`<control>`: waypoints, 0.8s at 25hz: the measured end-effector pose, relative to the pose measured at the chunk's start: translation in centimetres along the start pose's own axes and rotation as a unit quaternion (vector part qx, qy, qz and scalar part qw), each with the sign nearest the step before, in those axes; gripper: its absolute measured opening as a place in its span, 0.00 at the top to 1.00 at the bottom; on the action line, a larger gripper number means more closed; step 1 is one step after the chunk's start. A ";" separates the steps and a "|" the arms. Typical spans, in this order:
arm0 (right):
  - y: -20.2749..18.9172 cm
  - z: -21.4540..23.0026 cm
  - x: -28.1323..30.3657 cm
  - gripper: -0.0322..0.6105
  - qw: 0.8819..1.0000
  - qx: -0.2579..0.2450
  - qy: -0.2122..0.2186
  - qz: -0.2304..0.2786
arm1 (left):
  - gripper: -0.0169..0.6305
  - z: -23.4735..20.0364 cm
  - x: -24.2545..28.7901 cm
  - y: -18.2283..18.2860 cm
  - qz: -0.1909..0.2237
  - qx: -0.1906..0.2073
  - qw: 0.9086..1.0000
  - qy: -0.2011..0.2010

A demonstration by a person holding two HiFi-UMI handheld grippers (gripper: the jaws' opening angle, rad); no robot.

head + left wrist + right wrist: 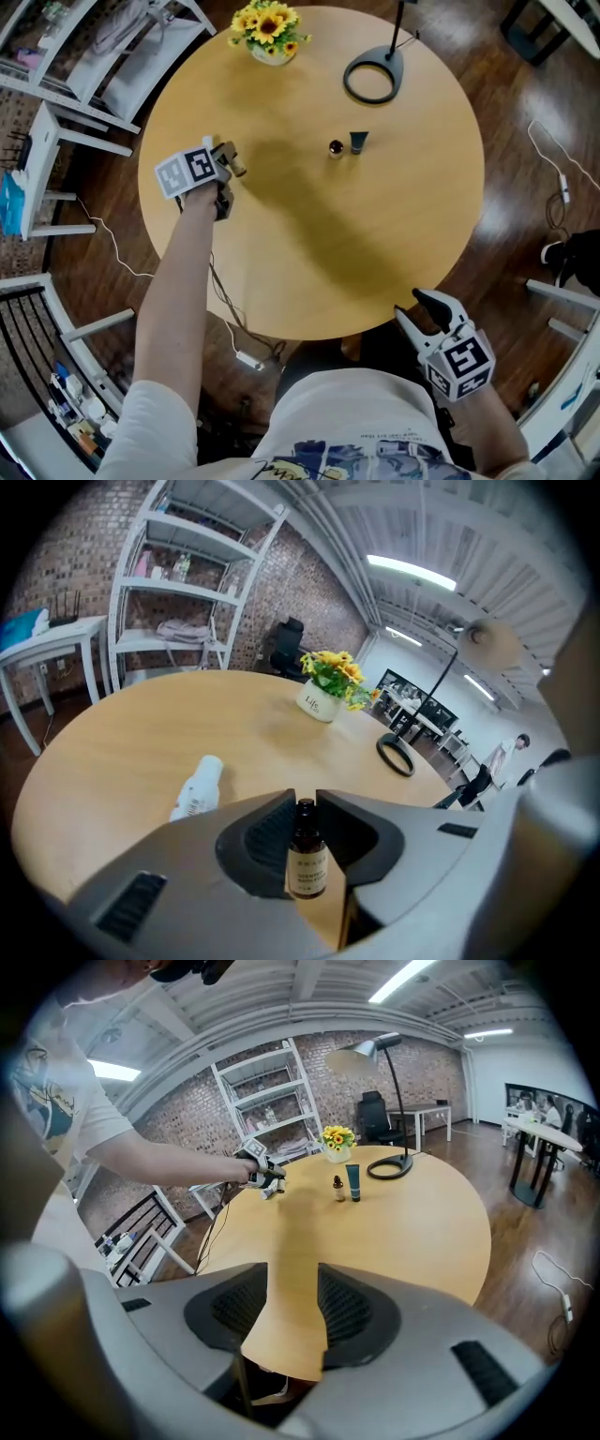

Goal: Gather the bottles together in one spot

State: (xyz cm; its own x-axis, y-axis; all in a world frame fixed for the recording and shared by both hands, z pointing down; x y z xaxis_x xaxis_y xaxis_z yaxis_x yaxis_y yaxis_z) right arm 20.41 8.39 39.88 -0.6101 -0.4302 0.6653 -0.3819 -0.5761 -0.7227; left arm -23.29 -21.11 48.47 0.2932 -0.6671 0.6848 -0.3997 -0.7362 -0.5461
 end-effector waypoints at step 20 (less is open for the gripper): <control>-2.4 4.4 -3.3 0.64 1.000 0.005 0.004 0.004 | 0.87 14.6 2.6 -7.7 0.170 0.124 0.975 -0.079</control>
State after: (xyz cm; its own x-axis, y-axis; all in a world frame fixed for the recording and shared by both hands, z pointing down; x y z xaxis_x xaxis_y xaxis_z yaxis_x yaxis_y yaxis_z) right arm 26.44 8.14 40.28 -0.6189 -0.4300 0.6574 -0.3693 -0.5794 -0.7266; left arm -6.75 -18.84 47.38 0.3184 -0.8718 0.3724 -0.2811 -0.4620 -0.8412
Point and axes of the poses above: the fingertips, and each gripper's own axes: x forward along the fingers, z to its right, y out of its top, the point moved 8 cm from there along -x, backward along the fingers, and after that the axes turned 10 degrees about -x, right-handed, at the moved point
